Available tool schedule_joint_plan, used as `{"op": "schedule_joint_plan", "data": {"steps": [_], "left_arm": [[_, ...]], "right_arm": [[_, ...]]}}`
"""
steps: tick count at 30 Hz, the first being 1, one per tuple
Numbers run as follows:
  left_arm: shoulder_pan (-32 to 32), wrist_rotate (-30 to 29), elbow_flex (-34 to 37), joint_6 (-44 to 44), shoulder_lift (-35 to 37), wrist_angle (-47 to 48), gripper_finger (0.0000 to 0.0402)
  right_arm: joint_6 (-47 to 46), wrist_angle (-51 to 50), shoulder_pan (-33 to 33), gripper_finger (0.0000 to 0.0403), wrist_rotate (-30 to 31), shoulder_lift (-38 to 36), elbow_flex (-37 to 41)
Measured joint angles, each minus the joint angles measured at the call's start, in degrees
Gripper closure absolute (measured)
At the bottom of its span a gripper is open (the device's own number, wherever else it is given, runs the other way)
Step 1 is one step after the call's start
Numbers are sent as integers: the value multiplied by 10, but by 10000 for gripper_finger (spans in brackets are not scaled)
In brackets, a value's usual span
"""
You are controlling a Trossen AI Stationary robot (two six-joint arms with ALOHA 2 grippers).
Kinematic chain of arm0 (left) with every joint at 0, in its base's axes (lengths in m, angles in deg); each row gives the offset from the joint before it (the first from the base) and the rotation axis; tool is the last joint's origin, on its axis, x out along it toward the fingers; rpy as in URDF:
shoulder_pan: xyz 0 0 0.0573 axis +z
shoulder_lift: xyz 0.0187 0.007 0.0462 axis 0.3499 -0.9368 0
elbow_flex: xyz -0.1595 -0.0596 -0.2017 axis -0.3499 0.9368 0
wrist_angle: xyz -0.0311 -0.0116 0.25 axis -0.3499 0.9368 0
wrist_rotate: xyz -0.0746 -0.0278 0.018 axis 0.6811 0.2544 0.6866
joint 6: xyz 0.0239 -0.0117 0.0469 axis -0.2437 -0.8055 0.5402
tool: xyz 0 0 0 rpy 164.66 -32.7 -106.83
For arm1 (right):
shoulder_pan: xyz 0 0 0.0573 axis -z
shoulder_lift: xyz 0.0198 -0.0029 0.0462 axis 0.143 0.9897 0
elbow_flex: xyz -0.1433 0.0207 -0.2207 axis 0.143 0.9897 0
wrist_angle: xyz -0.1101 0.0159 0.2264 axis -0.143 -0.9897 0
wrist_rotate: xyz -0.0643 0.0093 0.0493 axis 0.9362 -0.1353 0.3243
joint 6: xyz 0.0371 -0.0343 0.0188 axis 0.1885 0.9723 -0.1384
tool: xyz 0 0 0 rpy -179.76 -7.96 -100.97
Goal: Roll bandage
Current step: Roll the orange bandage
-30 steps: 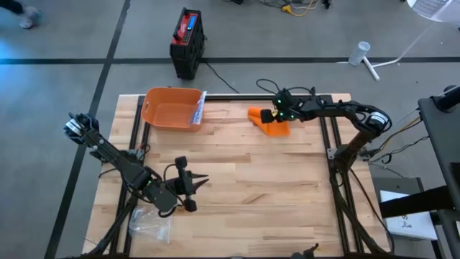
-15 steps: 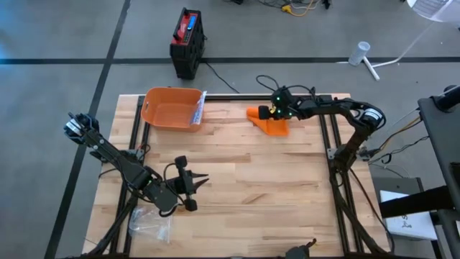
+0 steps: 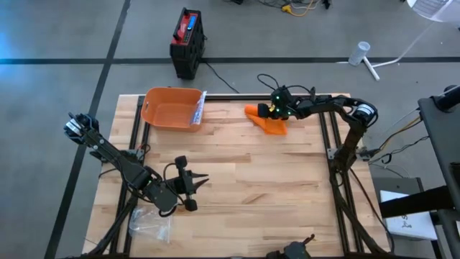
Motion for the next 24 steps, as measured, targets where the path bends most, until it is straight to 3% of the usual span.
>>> {"op": "schedule_joint_plan", "data": {"steps": [8, 17, 24], "left_arm": [[0, 0, 0, -2, 0, 0, 354], [0, 0, 0, 2, 0, -3, 354], [0, -35, 0, 24, 2, -90, 354]], "right_arm": [[31, 58, 0, 305, 2, 6, 0], [112, 99, 0, 392, 1, 6, 0], [226, 100, -32, 397, 4, -52, 1]]}}
